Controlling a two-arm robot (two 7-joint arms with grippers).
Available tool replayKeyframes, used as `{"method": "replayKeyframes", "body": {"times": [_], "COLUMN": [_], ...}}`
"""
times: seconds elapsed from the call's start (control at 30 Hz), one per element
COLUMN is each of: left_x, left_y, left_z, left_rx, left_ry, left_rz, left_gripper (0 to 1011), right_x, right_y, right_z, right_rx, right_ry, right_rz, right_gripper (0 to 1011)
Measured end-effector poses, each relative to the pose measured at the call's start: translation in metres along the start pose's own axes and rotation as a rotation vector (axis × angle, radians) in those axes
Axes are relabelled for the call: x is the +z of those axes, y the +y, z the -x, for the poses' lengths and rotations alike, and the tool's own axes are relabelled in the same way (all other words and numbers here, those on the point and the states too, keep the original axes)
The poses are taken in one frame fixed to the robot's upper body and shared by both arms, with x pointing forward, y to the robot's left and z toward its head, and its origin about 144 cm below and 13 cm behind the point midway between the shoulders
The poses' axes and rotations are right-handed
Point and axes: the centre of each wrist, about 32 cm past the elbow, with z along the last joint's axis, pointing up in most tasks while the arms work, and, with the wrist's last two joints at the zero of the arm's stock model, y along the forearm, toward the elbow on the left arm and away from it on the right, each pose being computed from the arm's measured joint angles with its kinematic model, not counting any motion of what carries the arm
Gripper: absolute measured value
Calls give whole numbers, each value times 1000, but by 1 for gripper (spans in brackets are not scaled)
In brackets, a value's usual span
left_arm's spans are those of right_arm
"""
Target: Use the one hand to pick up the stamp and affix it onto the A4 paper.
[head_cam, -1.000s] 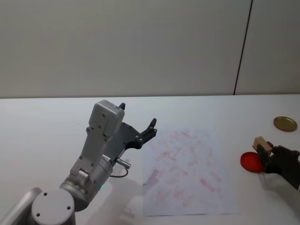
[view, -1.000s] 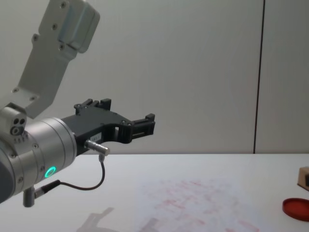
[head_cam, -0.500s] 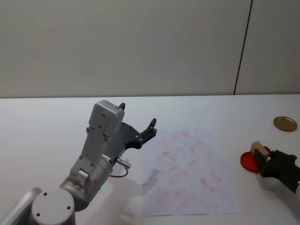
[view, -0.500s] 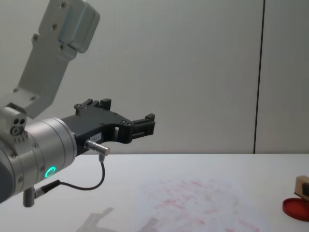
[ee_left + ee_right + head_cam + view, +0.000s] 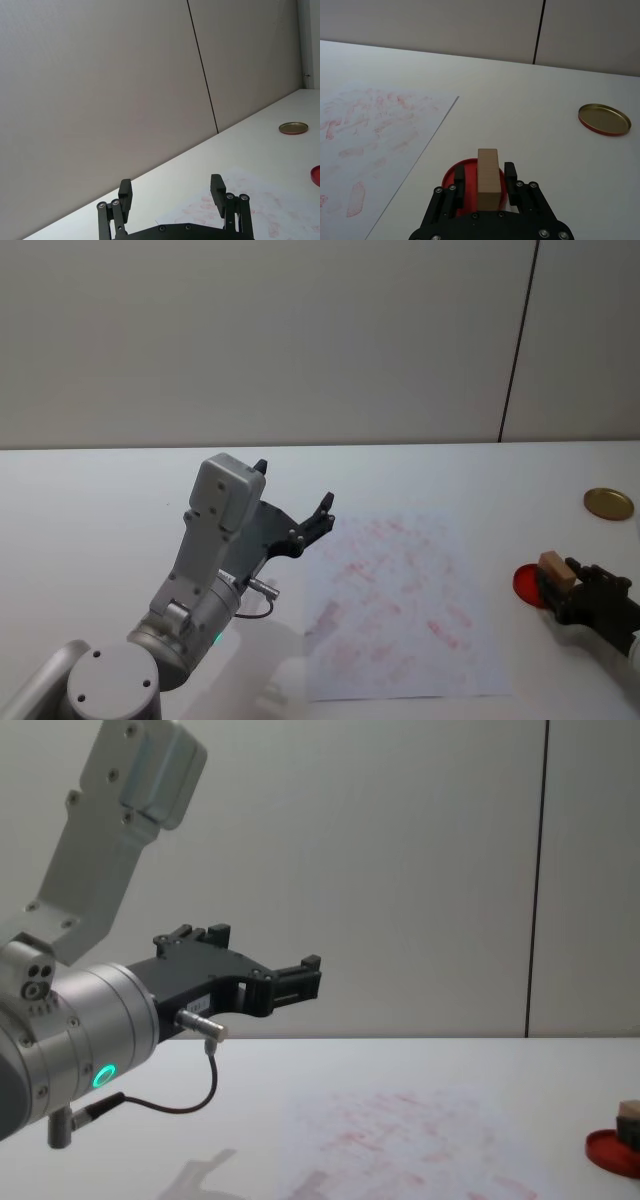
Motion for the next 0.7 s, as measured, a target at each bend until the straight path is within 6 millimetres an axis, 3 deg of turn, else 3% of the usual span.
{"method": "replayKeyframes", "body": {"times": [0.5,0.7], "left_x": [0,0], "left_y": [0,0], "left_z": [0,0], "left_rx": [0,0], "left_ry": [0,0], "left_rz": [0,0], "left_gripper": [993,993], "right_x": [6,14], "right_y": [-3,-8], "right_z": [3,9], "right_rx": [-6,-11], "right_ry": [-18,-41], "right_rz": [-60,-125], "right_gripper": [912,1001]}}
